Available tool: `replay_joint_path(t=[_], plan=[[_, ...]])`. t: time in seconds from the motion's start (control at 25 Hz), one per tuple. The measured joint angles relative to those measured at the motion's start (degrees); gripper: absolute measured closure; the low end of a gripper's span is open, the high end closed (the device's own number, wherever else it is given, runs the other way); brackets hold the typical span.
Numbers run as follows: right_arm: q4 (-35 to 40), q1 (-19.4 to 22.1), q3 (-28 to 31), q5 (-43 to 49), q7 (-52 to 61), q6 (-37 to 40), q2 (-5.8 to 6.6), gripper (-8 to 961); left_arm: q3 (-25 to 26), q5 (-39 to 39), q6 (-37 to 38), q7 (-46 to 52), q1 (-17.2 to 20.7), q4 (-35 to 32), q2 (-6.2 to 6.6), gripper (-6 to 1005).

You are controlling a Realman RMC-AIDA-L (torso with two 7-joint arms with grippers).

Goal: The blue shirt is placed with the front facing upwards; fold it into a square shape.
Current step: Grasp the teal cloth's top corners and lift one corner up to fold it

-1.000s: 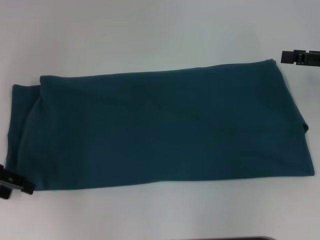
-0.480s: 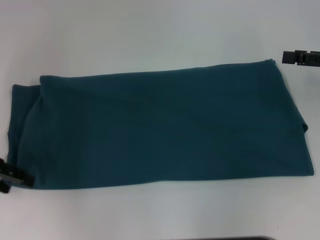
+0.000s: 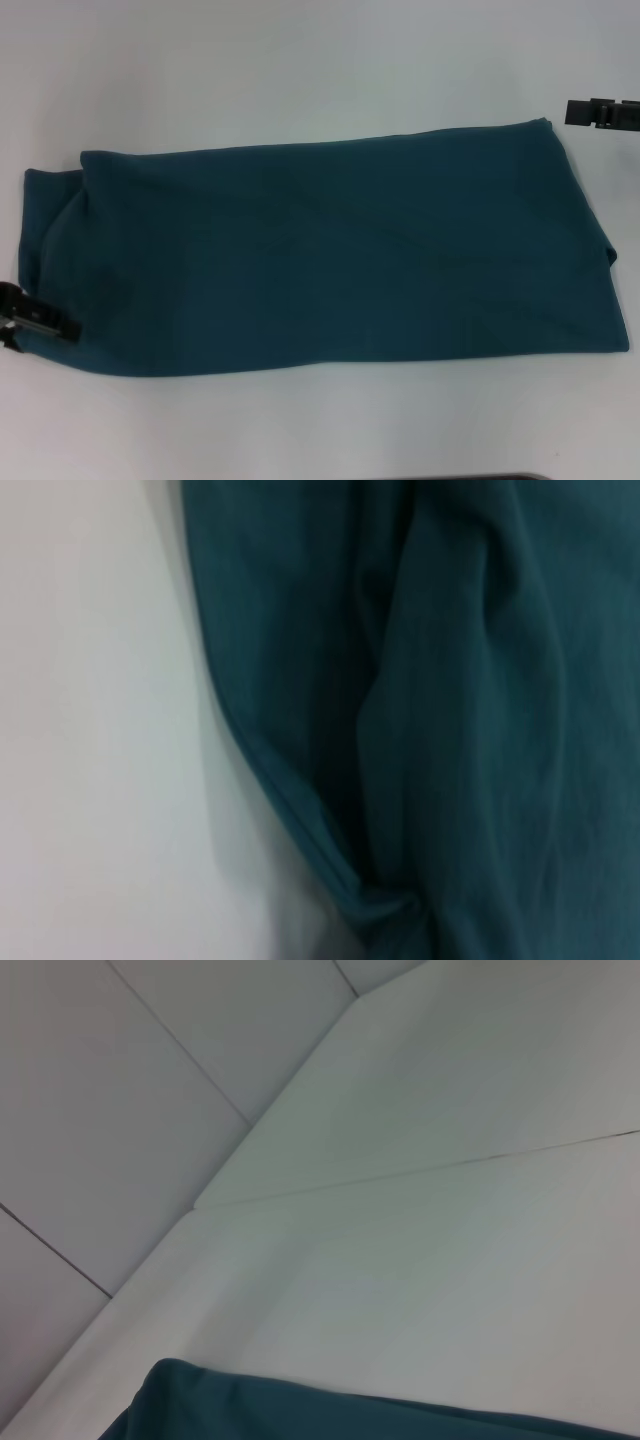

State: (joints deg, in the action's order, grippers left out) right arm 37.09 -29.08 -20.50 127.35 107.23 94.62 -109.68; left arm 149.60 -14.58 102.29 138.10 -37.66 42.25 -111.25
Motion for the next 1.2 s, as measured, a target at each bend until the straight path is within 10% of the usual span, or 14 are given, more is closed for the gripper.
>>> replay_joint_path(t=[1.2], plan=[[-0.01,-0.29,1.16,0.00,0.00,-0.32,0.17,44,-0.30,-0.44,0.65,-0.20,-2.27,0.62,0.62,122]])
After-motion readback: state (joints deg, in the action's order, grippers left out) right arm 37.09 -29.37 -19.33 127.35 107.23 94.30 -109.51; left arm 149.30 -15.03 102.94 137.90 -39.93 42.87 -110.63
